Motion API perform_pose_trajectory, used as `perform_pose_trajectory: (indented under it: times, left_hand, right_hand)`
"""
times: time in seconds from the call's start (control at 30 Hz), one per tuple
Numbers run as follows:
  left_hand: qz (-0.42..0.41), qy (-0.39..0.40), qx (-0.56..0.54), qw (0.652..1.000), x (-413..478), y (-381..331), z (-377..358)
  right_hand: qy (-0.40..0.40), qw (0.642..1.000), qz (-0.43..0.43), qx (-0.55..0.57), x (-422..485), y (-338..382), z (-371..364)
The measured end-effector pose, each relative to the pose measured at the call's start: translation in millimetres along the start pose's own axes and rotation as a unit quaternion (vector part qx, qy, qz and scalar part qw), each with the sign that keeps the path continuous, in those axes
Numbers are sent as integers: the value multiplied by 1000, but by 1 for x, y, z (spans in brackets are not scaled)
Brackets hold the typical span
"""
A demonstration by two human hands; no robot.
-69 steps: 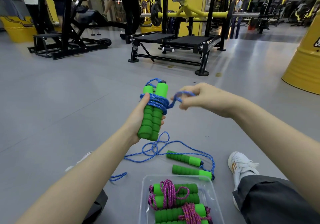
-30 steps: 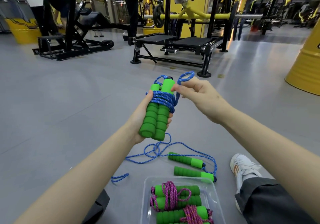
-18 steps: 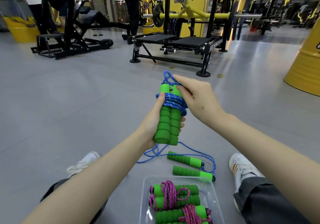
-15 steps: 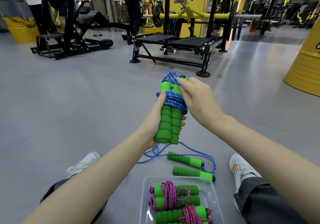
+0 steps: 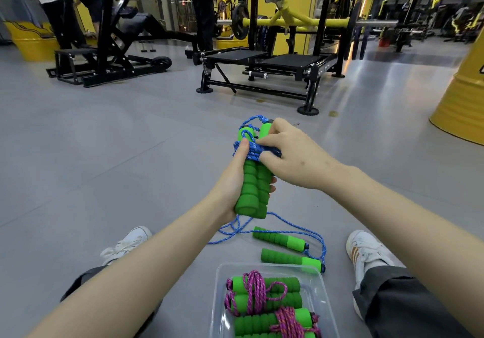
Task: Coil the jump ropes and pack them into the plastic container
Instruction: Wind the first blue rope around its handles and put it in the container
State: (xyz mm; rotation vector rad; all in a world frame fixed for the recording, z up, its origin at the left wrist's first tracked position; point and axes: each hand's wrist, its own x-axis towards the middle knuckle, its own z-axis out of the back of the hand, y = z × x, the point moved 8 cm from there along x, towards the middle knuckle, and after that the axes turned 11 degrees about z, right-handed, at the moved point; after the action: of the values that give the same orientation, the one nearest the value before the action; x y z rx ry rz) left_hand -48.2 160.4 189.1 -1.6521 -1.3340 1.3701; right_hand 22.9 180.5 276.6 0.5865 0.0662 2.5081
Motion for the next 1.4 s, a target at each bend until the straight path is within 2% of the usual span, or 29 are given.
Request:
perform_pose_trajectory:
  times: [0.27, 0.47, 0.57, 0.7, 0.77, 0.93, 1.1, 1.3, 1.4]
  left_hand:
    - [-6, -2, 57, 998, 2, -2, 1]
    - [18, 26, 91, 995, 3, 5, -3]
    - [21, 18, 89, 996, 3, 5, -1]
    - [20, 15, 37, 999, 2, 3, 0]
    - [15, 18, 22, 999, 2, 0, 0]
    - [31, 24, 18, 999, 2, 8, -2]
    - [36, 24, 29, 999, 2, 12, -2]
    - [37, 13, 33, 999, 4, 13, -1]
    - [33, 1, 38, 999, 7, 16, -1]
  right_hand:
    - [-14, 992, 9, 125, -3, -15, -15]
    - [-4, 975, -49, 216, -9, -21, -20]
    - [6, 985, -68, 162, -6, -22, -26]
    - [-110, 980, -99, 135, -8, -23, -18]
    - [-136, 977, -88, 140, -7, -19, -12]
    - [-102, 985, -66, 122, -9, -12, -19]
    - [-36, 995, -61, 69, -7, -14, -28]
    - [-20, 998, -54, 2, -7, -12, -29]
    - [-16, 999, -39, 9, -5, -12, -32]
